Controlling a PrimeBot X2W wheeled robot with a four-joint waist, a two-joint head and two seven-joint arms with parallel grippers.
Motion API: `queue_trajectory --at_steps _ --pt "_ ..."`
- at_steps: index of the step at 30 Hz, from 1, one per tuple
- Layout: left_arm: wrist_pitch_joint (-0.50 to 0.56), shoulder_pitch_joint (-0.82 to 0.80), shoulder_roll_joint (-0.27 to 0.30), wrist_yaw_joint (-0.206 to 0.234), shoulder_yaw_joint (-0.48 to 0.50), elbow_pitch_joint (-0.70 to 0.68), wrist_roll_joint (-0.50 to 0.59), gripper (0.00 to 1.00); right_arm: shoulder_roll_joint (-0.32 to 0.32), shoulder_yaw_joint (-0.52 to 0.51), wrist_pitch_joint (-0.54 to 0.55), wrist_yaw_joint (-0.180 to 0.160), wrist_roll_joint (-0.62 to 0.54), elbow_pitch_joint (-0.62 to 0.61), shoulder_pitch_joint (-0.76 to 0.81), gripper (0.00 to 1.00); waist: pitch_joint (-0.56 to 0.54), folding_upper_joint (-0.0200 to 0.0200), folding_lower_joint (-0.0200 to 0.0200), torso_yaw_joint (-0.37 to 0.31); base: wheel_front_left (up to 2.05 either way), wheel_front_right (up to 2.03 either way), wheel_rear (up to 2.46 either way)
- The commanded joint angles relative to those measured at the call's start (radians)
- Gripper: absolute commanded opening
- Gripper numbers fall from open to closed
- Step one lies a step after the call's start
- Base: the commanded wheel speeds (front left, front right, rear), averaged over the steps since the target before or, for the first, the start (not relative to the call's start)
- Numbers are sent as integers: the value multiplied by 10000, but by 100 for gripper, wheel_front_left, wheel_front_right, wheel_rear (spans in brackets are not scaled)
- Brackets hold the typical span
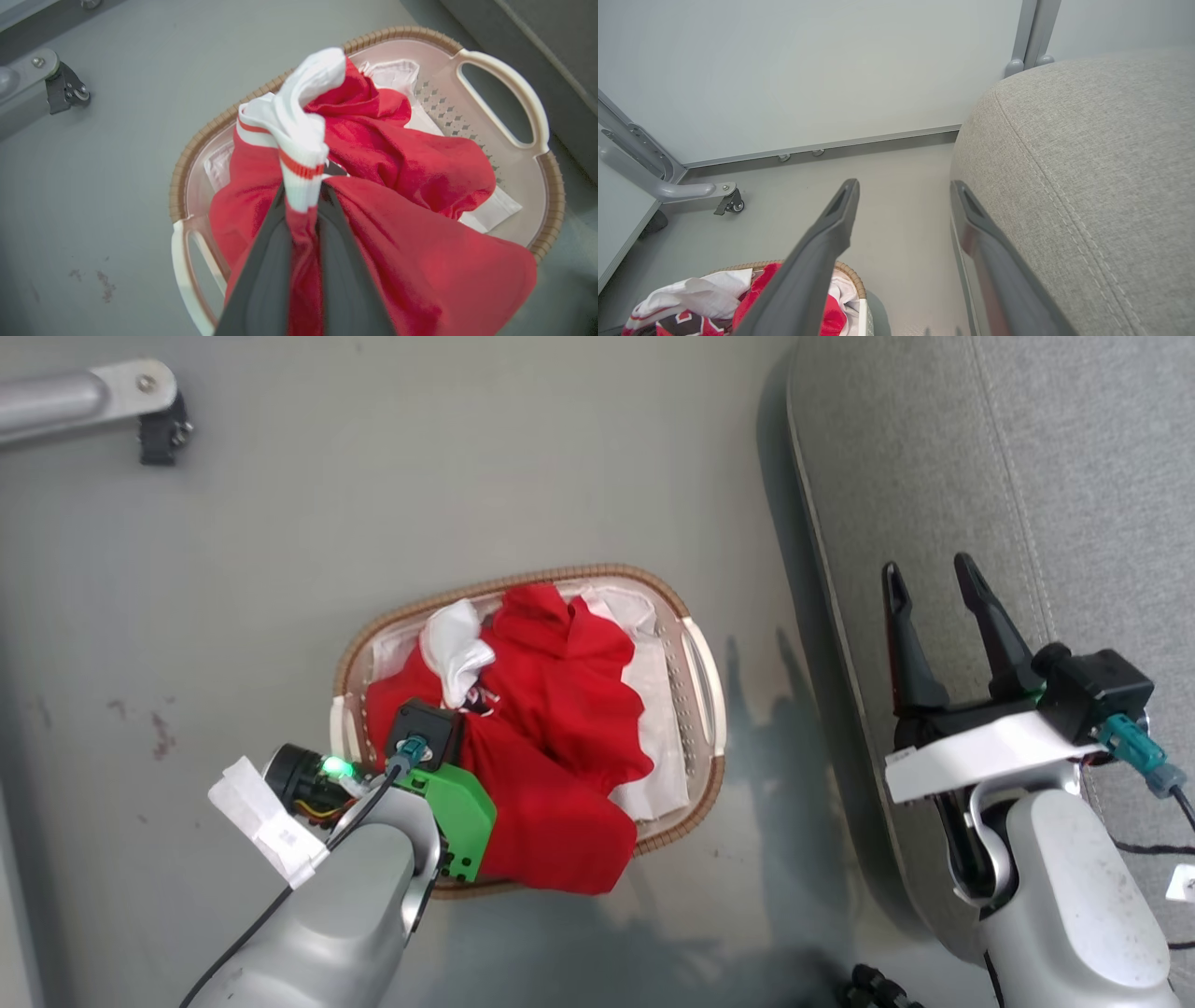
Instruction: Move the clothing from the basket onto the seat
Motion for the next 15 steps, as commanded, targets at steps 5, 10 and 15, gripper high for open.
queue_trajectory --at_steps 5,10,15 --pt "-37 527 401 210 419 -1693 389 0 -40 -161 -49 -7 -336 144 594 100 -1492 -1 -1 562 0 0 0" --pt "-38 843 679 136 580 -2983 829 0 -40 -198 -49 -7 -500 259 1065 100 -2403 -1 -1 803 0 0 0" --pt "-38 957 868 -33 784 -4081 1191 0 -42 -100 -49 -7 -681 348 1567 100 -3358 -1 -1 1046 0 0 0"
